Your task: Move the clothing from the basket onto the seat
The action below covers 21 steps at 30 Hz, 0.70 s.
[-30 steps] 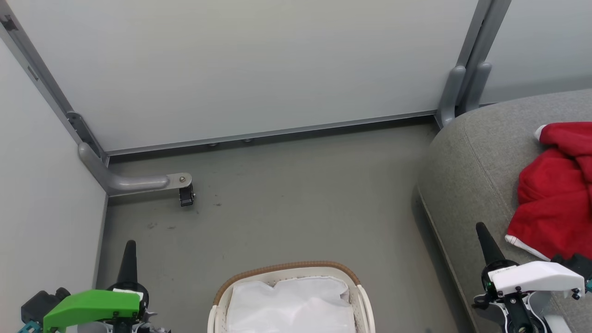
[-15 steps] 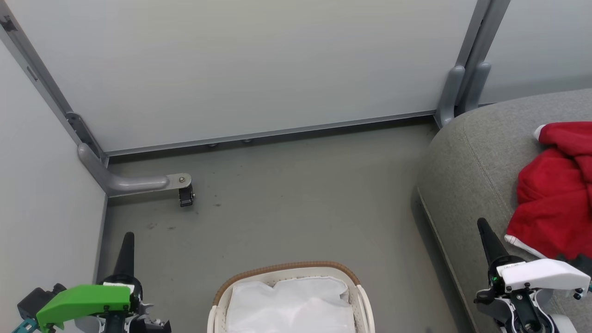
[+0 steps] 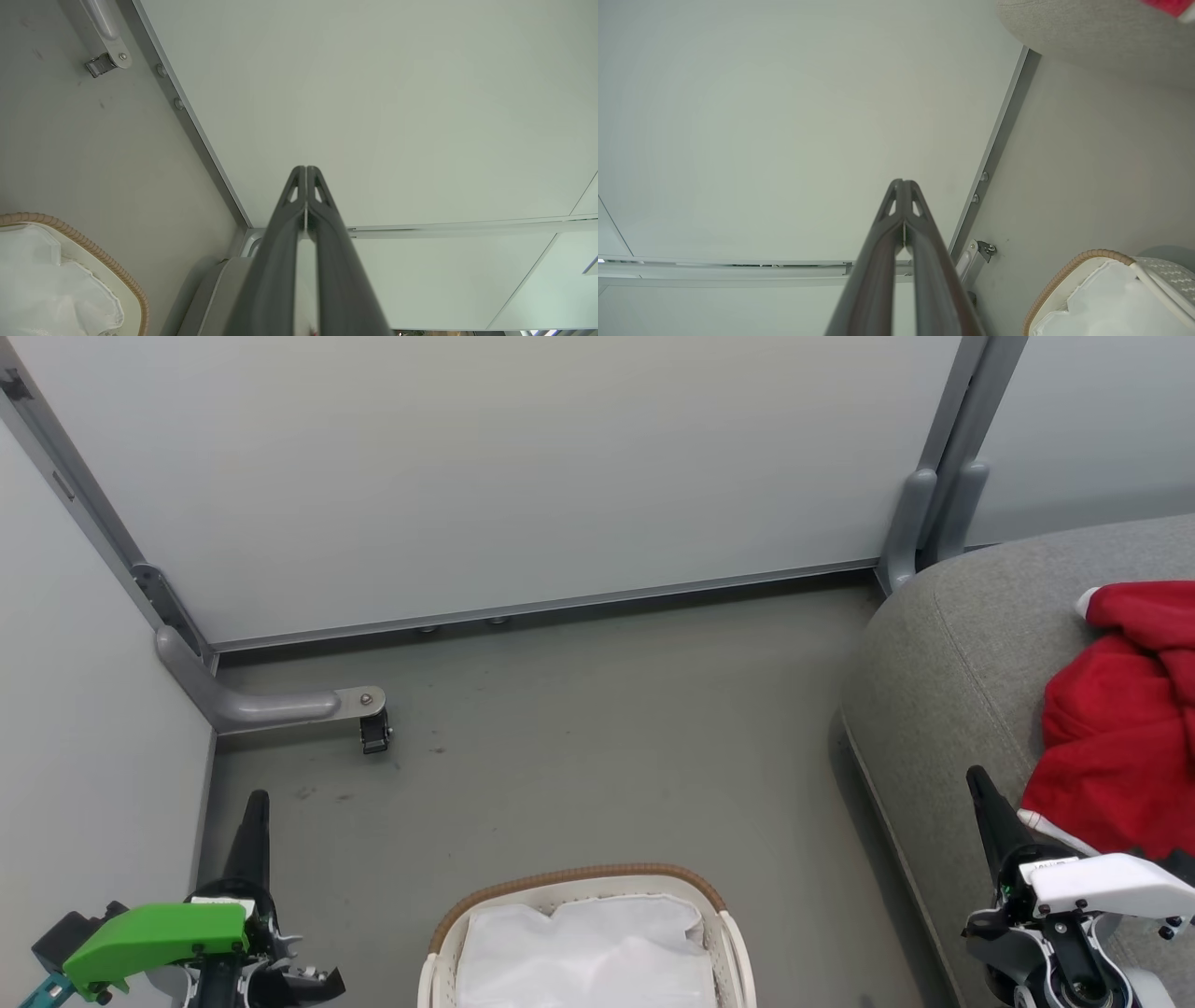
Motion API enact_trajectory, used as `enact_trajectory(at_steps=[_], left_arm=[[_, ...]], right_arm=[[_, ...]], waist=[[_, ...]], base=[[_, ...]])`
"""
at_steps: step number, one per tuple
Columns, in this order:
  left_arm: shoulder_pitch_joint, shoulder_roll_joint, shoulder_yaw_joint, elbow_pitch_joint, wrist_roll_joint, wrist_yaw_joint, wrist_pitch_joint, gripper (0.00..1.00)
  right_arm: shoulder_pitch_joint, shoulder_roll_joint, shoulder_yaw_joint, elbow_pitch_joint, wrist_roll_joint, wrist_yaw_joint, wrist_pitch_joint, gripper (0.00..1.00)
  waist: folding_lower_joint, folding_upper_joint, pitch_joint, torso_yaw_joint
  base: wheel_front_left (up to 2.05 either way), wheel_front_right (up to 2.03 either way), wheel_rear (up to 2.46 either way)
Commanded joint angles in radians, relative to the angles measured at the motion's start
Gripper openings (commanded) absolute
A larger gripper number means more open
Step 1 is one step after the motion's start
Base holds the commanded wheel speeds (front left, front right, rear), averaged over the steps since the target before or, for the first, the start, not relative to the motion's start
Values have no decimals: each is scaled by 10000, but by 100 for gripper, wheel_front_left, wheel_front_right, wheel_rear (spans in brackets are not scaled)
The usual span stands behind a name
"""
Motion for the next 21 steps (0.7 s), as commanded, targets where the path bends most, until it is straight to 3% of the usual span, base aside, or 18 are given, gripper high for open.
enact_trajectory(at_steps=[1,21], left_arm=[[-226,64,61,-71,-209,-43,57,0],[-332,71,155,-184,-1345,-60,385,0]], right_arm=[[-110,-43,-52,-92,218,-2,75,0],[-107,-39,-156,-274,1400,-3,385,0]], waist=[[0,0,-1,-2],[0,0,-10,-26]], base=[[0,0,0],[0,0,0]])
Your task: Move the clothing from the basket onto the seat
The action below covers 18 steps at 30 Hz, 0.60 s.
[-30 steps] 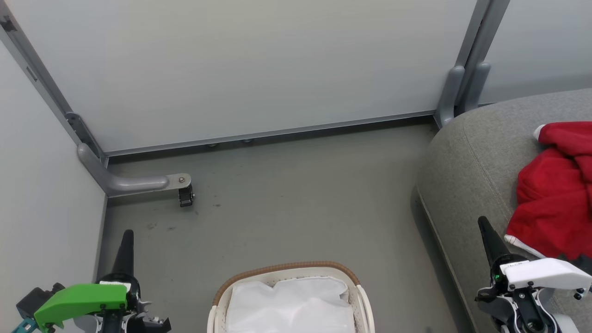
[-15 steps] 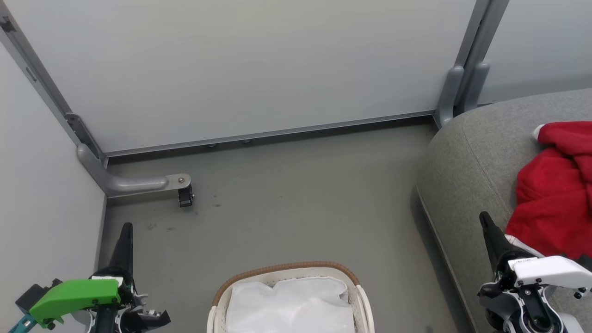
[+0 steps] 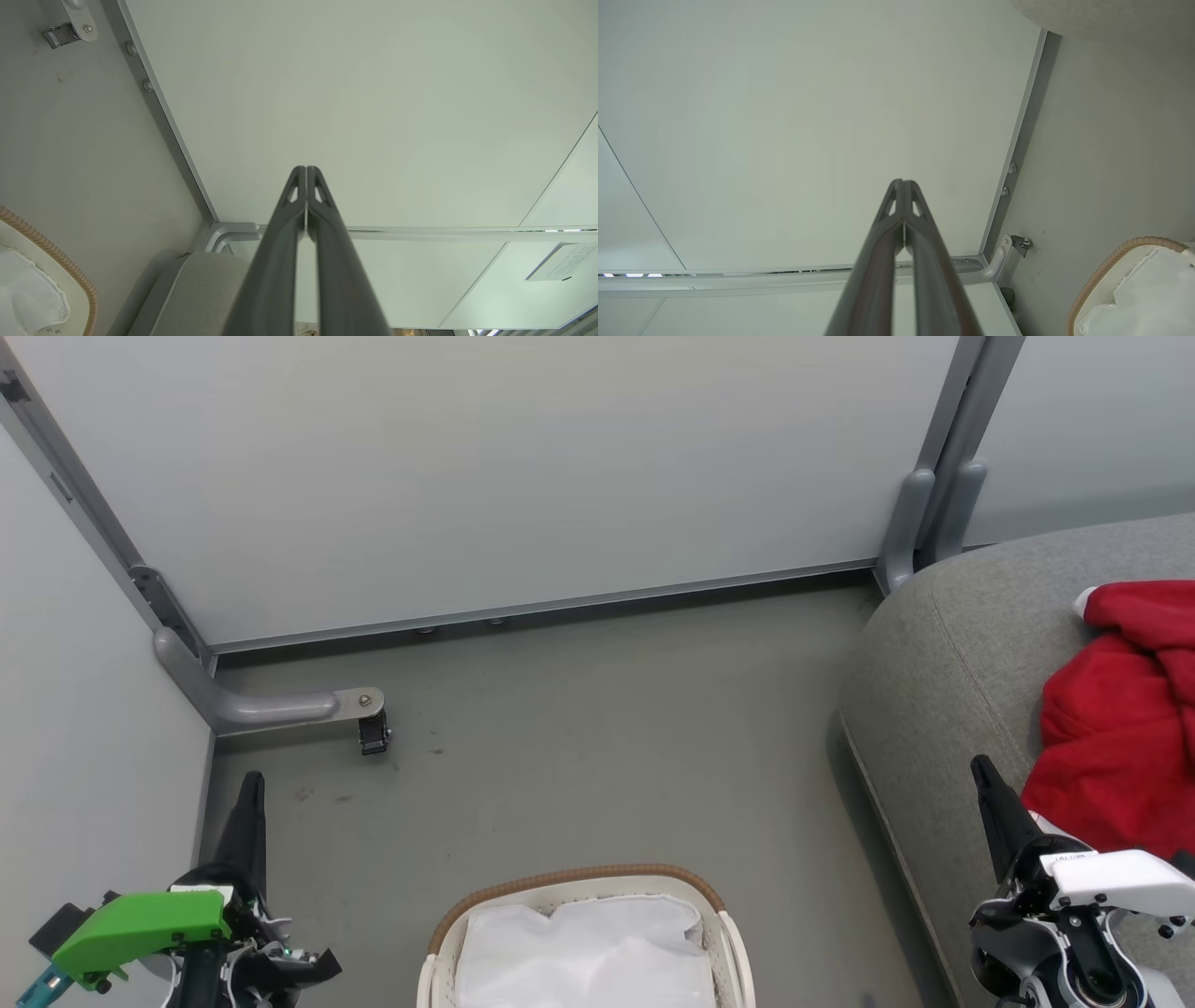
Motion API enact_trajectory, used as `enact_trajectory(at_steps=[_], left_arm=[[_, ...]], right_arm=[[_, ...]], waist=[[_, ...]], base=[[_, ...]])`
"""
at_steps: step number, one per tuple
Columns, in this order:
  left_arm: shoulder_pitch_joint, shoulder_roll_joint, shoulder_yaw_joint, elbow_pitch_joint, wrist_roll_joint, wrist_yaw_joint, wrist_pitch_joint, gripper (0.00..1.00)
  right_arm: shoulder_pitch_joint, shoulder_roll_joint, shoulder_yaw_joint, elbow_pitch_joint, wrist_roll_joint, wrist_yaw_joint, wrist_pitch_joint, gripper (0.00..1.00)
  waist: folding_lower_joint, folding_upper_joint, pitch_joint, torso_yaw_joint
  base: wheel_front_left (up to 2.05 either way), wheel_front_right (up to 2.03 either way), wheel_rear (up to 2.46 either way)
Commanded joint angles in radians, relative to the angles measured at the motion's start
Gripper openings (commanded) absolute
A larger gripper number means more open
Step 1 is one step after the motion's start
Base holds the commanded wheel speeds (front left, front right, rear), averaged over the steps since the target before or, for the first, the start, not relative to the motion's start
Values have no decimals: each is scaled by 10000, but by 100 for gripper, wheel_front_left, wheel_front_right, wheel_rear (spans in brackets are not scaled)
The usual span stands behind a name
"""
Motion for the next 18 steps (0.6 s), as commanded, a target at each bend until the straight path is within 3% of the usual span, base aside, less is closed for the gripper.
enact_trajectory(at_steps=[1,18], left_arm=[[-140,65,31,-26,-32,-53,35,0],[-137,66,29,-24,-31,-53,34,0]], right_arm=[[-85,-37,-24,-40,29,-2,32,0],[-83,-37,-22,-39,31,-2,31,0]], waist=[[-1,-1,0,0],[-1,-1,0,0]], base=[[0,0,0],[0,0,0]])
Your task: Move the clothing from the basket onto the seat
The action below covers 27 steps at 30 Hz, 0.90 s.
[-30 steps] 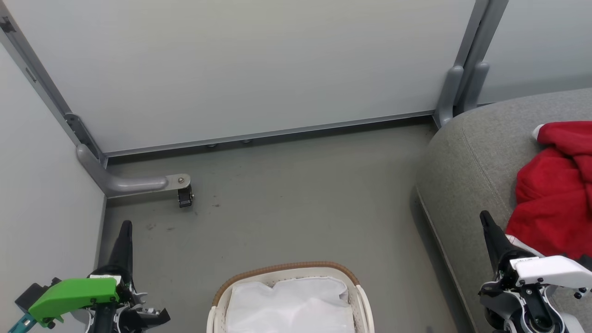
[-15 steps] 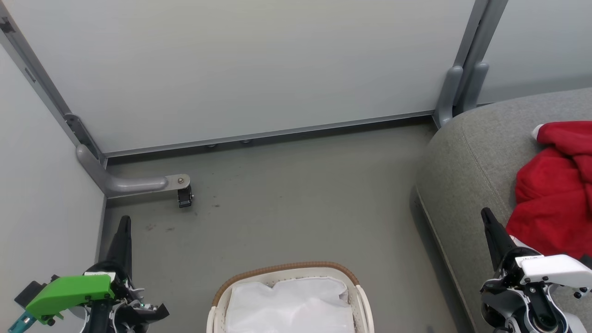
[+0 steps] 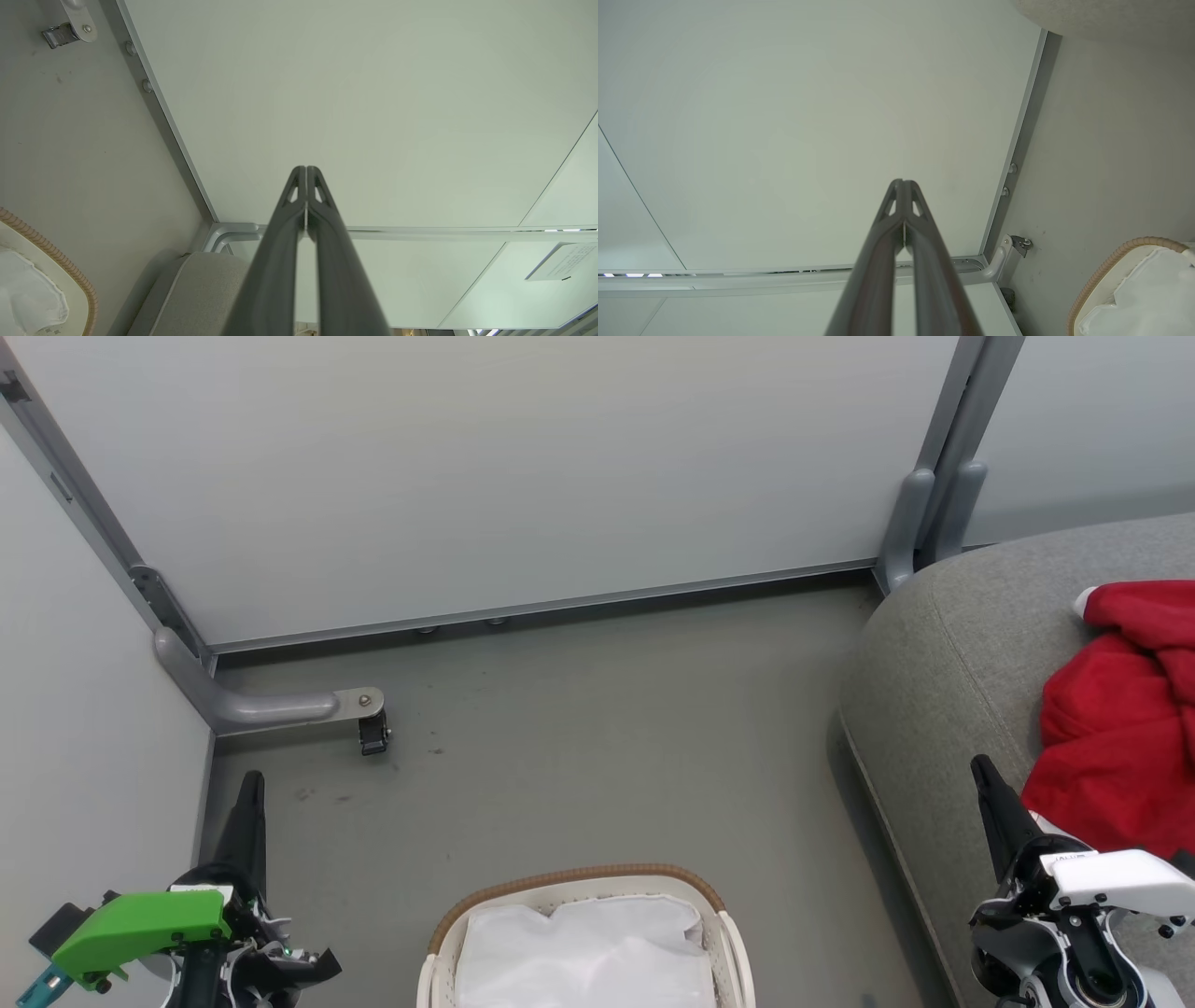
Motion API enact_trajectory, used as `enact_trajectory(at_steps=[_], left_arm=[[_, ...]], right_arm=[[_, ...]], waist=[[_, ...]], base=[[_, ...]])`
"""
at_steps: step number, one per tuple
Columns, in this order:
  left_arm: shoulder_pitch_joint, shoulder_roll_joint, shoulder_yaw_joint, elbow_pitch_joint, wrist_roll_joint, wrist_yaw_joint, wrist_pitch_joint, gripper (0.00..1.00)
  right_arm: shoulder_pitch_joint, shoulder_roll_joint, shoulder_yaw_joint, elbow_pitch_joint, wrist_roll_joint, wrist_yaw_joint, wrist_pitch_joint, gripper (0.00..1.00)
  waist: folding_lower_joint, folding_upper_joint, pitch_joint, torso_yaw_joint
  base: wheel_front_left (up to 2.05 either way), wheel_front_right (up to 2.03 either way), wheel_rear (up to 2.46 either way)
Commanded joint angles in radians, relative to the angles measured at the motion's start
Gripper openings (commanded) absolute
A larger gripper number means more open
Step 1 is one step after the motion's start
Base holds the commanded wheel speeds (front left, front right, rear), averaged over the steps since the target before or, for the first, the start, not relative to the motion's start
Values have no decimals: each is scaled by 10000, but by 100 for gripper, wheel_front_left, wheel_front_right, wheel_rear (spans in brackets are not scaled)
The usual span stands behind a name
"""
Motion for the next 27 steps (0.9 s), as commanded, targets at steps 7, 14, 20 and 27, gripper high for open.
enact_trajectory(at_steps=[7,14,20,27], left_arm=[[-122,66,26,-17,-29,-51,32,0],[-122,66,25,-18,-30,-51,31,0],[-122,66,25,-16,-30,-51,31,0],[-122,66,24,-17,-30,-51,31,0]], right_arm=[[-81,-37,-21,-35,31,-2,30,0],[-80,-37,-21,-35,32,-2,30,0],[-81,-37,-20,-35,32,-3,29,0],[-81,-37,-20,-34,32,-2,29,0]], waist=[[0,-1,0,1],[0,-1,0,1],[0,-1,0,1],[0,-1,0,1]], base=[[0,0,0],[0,0,0],[0,0,0],[0,0,0]])
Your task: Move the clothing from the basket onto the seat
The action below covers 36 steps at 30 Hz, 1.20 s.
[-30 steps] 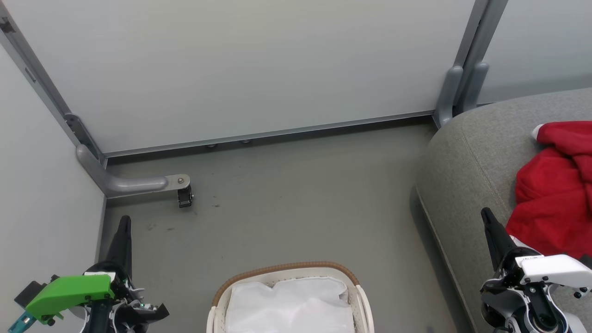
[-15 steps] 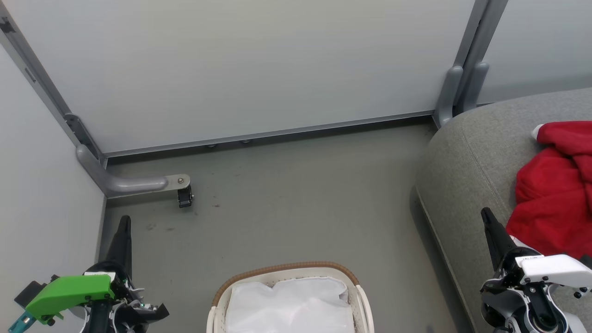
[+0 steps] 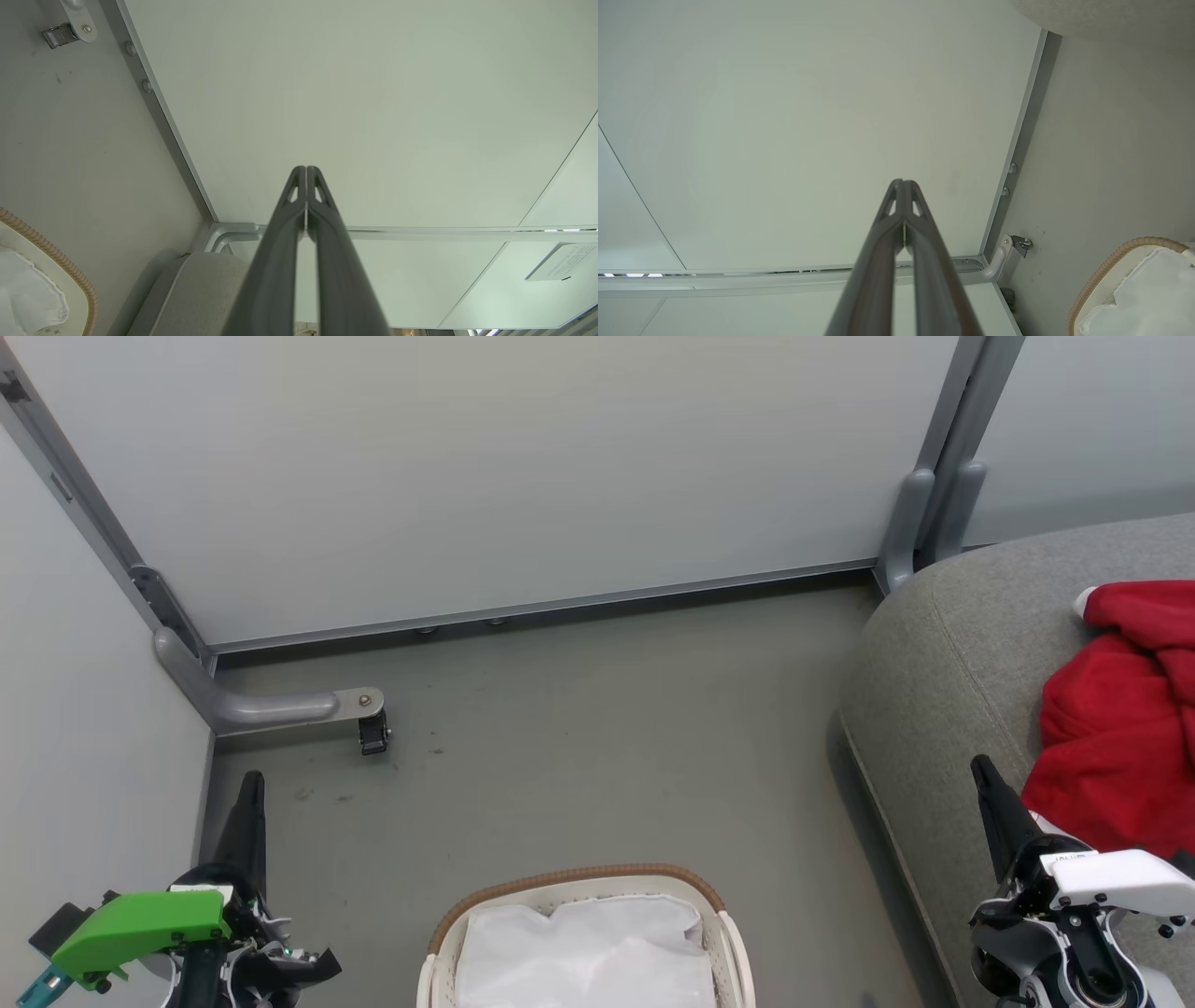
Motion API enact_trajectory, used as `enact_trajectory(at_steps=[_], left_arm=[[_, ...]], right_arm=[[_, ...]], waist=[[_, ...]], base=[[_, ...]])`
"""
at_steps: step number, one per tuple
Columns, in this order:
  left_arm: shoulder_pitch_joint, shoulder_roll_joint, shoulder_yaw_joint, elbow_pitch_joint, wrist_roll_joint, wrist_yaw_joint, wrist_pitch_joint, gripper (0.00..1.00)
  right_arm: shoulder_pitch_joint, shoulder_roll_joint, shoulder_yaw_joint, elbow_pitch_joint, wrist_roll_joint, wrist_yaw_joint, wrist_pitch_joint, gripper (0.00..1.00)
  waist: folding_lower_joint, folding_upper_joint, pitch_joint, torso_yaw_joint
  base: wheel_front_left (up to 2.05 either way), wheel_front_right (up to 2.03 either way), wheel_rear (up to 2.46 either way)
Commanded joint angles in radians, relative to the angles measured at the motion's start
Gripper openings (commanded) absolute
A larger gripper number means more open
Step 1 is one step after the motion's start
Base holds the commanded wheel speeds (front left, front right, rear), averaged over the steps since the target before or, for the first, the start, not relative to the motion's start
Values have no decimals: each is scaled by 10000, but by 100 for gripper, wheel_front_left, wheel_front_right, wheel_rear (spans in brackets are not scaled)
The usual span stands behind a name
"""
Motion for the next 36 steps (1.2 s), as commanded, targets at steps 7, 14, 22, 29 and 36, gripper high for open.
enact_trajectory(at_steps=[7,14,22,29,36], left_arm=[[-122,66,22,-15,-30,-51,30,0],[-122,66,22,-16,-31,-51,30,0],[-122,66,22,-16,-31,-51,30,0],[-122,66,21,-15,-31,-51,30,0],[-122,66,21,-15,-31,-51,29,0]], right_arm=[[-80,-37,-19,-32,33,0,29,0],[-80,-37,-19,-32,33,0,28,0],[-80,-37,-19,-32,33,0,28,0],[-79,-37,-18,-32,34,0,28,0],[-79,-37,-18,-32,34,0,27,0]], waist=[[0,0,0,0],[0,0,0,0],[0,0,0,0],[0,0,0,0],[0,0,0,0]], base=[[0,0,0],[0,0,0],[0,0,0],[0,0,0],[0,0,0]])
